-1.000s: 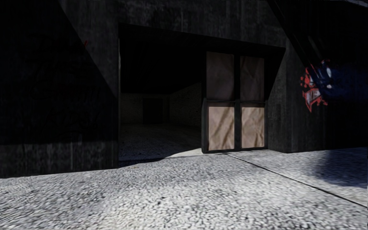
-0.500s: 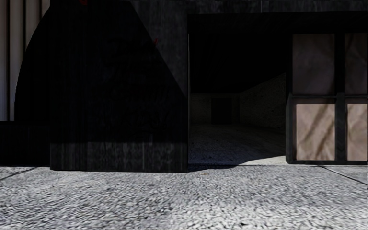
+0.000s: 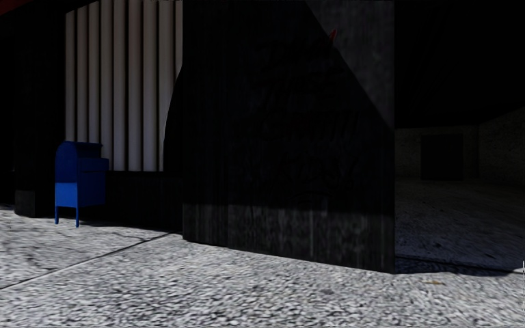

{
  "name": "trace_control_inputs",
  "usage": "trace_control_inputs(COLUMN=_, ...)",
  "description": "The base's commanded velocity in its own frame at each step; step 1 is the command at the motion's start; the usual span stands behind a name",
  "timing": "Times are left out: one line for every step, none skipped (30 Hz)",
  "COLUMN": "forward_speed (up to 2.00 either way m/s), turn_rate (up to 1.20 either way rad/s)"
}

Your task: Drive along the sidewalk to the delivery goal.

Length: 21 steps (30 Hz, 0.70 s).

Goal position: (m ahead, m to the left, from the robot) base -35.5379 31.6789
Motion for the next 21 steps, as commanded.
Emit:
trace_control_inputs(forward_speed=0.97, turn_rate=0.87)
trace_control_inputs(forward_speed=0.97, turn_rate=0.87)
trace_control_inputs(forward_speed=0.97, turn_rate=0.87)
trace_control_inputs(forward_speed=0.97, turn_rate=0.87)
trace_control_inputs(forward_speed=0.97, turn_rate=0.87)
trace_control_inputs(forward_speed=0.97, turn_rate=0.88)
trace_control_inputs(forward_speed=0.97, turn_rate=0.88)
trace_control_inputs(forward_speed=0.97, turn_rate=0.88)
trace_control_inputs(forward_speed=0.97, turn_rate=0.9)
trace_control_inputs(forward_speed=0.97, turn_rate=0.93)
trace_control_inputs(forward_speed=0.97, turn_rate=0.93)
trace_control_inputs(forward_speed=0.97, turn_rate=0.94)
trace_control_inputs(forward_speed=0.97, turn_rate=0.94)
trace_control_inputs(forward_speed=0.97, turn_rate=0.94)
trace_control_inputs(forward_speed=0.97, turn_rate=0.94)
trace_control_inputs(forward_speed=0.97, turn_rate=0.94)
trace_control_inputs(forward_speed=0.97, turn_rate=0.94)
trace_control_inputs(forward_speed=0.97, turn_rate=0.94)
trace_control_inputs(forward_speed=0.97, turn_rate=0.94)
trace_control_inputs(forward_speed=0.97, turn_rate=0.94)
trace_control_inputs(forward_speed=0.97, turn_rate=0.94)
